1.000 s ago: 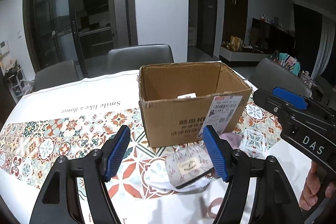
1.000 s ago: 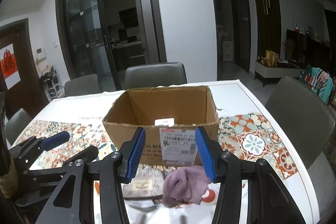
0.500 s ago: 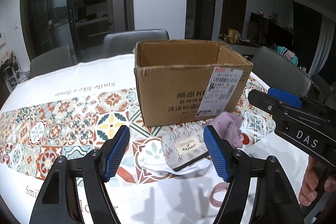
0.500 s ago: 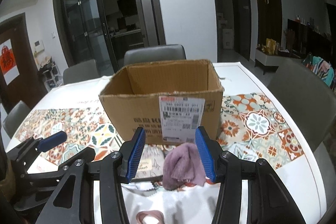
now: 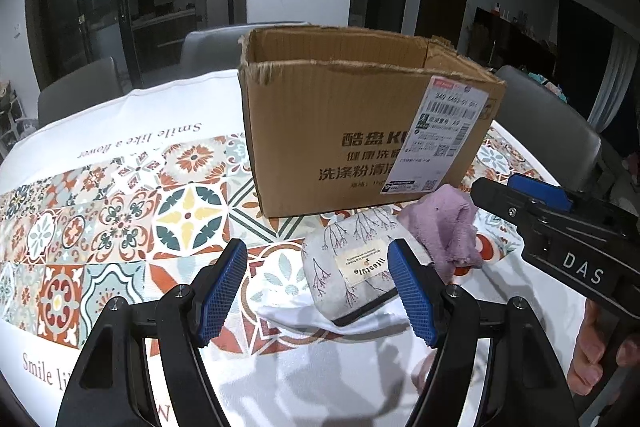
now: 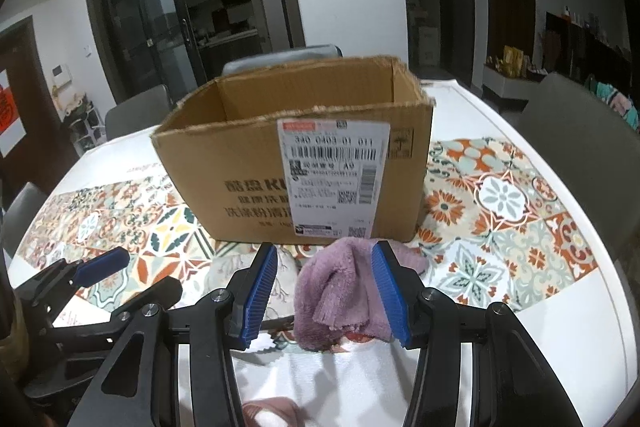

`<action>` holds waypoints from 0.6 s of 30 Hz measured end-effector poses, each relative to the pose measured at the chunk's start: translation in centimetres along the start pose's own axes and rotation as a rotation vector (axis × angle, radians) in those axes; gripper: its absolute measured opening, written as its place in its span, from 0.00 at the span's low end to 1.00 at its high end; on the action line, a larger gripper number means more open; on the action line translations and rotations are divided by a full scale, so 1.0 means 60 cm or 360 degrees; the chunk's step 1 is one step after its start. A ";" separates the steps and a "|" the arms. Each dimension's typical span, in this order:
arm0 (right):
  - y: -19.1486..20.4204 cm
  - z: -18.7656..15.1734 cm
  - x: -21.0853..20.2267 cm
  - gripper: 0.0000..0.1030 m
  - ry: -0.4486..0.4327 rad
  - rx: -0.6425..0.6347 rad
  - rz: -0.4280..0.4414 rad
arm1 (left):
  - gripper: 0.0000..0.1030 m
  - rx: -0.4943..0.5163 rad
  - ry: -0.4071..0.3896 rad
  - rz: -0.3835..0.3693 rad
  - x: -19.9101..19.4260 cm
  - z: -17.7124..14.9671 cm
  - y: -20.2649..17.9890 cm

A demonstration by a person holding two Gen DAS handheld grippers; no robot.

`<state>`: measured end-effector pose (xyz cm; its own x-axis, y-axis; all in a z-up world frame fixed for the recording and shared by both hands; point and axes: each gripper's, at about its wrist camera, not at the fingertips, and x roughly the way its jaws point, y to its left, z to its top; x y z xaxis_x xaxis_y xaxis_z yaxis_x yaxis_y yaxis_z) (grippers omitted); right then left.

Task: Organize soft objects
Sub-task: 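Grasp the grey floral pouch with the left gripper while the right gripper grasps the mauve cloth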

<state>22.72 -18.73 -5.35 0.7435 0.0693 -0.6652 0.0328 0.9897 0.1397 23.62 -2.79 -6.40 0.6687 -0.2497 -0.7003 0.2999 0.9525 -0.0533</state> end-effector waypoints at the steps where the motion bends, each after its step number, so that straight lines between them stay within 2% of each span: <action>1: -0.002 -0.001 0.007 0.50 0.0014 0.0010 -0.0003 | 0.70 -0.0001 0.0006 -0.0006 0.007 0.000 0.001; 18: -0.017 -0.009 0.084 0.50 0.0143 0.0076 -0.0024 | 0.69 -0.0084 0.0163 -0.0075 0.105 0.003 0.018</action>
<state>26.05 -19.32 -9.24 0.6797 0.0675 -0.7304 0.0768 0.9837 0.1624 28.29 -3.36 -10.77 0.5809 -0.2779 -0.7651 0.2915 0.9486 -0.1233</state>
